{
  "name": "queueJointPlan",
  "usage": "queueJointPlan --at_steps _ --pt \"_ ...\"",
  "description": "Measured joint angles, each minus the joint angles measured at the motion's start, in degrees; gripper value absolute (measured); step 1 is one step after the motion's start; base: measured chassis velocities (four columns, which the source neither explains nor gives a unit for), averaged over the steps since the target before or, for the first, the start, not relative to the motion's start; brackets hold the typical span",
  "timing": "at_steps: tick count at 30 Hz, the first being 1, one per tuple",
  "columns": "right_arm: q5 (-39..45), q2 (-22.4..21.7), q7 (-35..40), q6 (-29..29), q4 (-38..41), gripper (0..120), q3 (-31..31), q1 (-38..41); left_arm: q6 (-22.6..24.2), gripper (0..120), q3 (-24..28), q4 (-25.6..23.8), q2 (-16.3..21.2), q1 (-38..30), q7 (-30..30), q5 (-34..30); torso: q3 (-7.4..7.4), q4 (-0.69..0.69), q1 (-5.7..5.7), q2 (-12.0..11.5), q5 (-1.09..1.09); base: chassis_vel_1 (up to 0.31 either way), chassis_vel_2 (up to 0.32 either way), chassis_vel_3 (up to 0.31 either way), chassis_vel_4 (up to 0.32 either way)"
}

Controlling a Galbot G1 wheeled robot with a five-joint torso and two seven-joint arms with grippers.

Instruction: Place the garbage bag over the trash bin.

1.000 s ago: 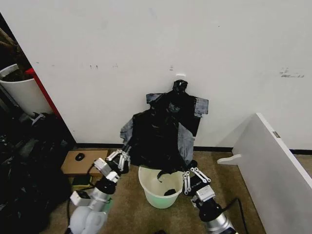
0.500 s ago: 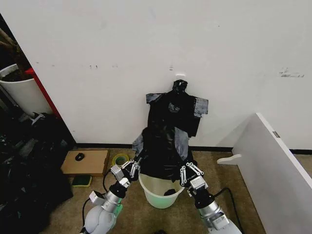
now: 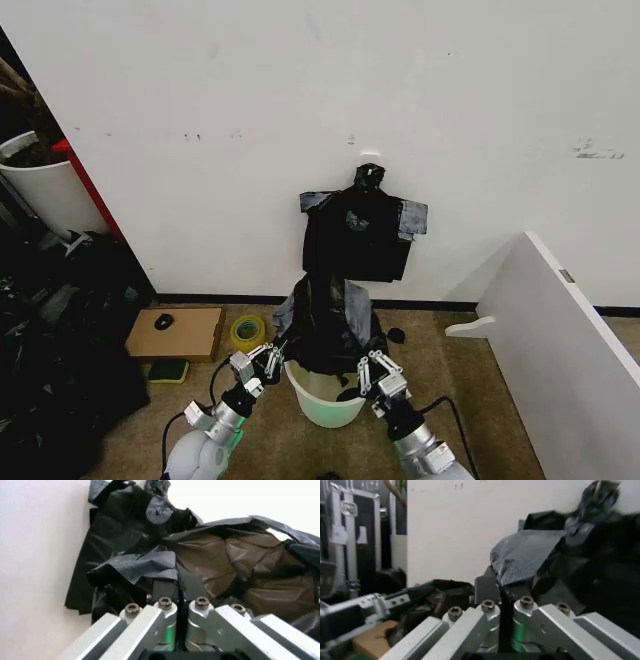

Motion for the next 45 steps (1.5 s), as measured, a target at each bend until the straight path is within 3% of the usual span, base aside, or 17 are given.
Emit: queueJointPlan --at_steps 8,14,23,26,31,34,45 --pt "3.8 1.4 -3.7 0.0 -3.4 0 0.4 1.6 -0.5 0 0.3 0.9 -0.1 0.0 0.4 -0.2 0.00 0.00 0.00 0.0 0.01 0.000 0.000 0.000 0.000" --pt "5.7 -1.0 3.9 -6.1 -3.2 0 1.8 1.0 -0.6 0 1.9 -0.9 0.0 1.7 1.3 0.6 0.00 0.00 0.00 0.0 0.01 0.000 0.000 0.000 0.000" --pt "6.0 -3.9 5.1 -7.7 0.9 0 1.3 -2.9 -2.6 0 1.6 -1.2 3.0 4.3 0.9 4.4 -0.01 0.00 0.00 0.0 0.01 0.000 0.000 0.000 0.000" --pt "7.8 -4.9 0.8 -6.1 3.6 0 1.1 -4.1 -3.8 0 0.9 -0.5 3.7 4.4 0.9 4.6 -0.01 0.00 0.00 0.0 0.00 0.000 0.000 0.000 0.000" --pt "10.9 -3.6 -7.3 -2.8 1.4 0 1.3 -1.4 -4.5 0 0.6 1.5 3.6 3.5 -0.2 4.5 0.00 0.02 0.00 0.0 0.01 0.000 0.000 0.000 0.000" --pt "10.5 -3.1 -5.8 -2.8 -0.3 0 1.3 -0.8 -4.5 0 0.7 1.9 3.6 3.2 -0.4 4.5 0.00 0.02 0.00 0.0 0.01 0.000 0.000 0.000 0.000" --pt "-0.2 -6.2 11.9 -7.6 -3.0 0 2.6 -3.3 -4.2 0 2.2 2.6 0.9 2.7 -0.7 4.3 0.00 -0.01 0.00 0.0 0.02 0.000 0.000 0.000 0.000"
